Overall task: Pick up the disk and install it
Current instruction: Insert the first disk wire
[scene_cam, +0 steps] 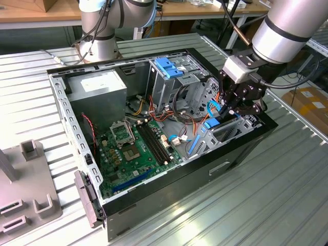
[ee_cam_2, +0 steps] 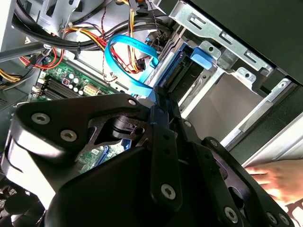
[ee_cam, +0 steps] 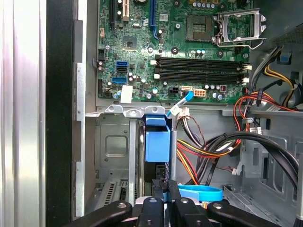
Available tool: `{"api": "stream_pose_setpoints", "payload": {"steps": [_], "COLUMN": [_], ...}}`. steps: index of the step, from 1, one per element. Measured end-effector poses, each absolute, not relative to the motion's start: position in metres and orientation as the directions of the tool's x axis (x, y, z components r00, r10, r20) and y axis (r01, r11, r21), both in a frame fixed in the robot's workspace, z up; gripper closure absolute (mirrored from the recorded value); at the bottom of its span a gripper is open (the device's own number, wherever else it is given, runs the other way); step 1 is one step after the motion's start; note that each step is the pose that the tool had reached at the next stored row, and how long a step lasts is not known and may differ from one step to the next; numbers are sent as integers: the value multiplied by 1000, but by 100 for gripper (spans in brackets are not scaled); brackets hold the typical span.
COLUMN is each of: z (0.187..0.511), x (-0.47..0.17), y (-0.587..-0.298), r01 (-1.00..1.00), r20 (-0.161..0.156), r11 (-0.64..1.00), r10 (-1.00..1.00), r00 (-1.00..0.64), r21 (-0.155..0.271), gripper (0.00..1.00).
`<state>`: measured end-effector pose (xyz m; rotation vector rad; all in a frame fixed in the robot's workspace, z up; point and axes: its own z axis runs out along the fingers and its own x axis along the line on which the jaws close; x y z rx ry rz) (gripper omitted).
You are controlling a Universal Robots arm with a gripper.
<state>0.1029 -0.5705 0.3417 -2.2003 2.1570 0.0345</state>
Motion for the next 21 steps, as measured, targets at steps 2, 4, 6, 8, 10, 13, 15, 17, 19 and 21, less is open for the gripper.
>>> {"api": "stream_pose_setpoints", "payload": {"steps": [2,4,6,8,10,13,15,17,19,21], "z": [342,342,341,341,341,347,351,356,360,363], "x": [103,103,103,103,103,103,103,103,103,103], "y": [-570,-570,-570,-570,-570,-570,-570,-570,-570,-570], "r01": [-999,-999,-999,-999,-999,-999,-999,-999,-999,-999], "r20": [-58,-58,-59,-58,-58,-58,-58,-58,-57,-57], "r11": [-19,-19,-19,-19,-19,-19,-19,-19,-19,-19], "r10": [-998,-998,-998,-998,-998,-998,-998,-998,-998,-998], "r00": [21,21,21,21,21,21,21,21,21,21], "r21": [-27,-27,-27,-27,-27,-27,-27,-27,-27,-27], "gripper": [84,84,84,71,46,46,46,46,46,46]}}
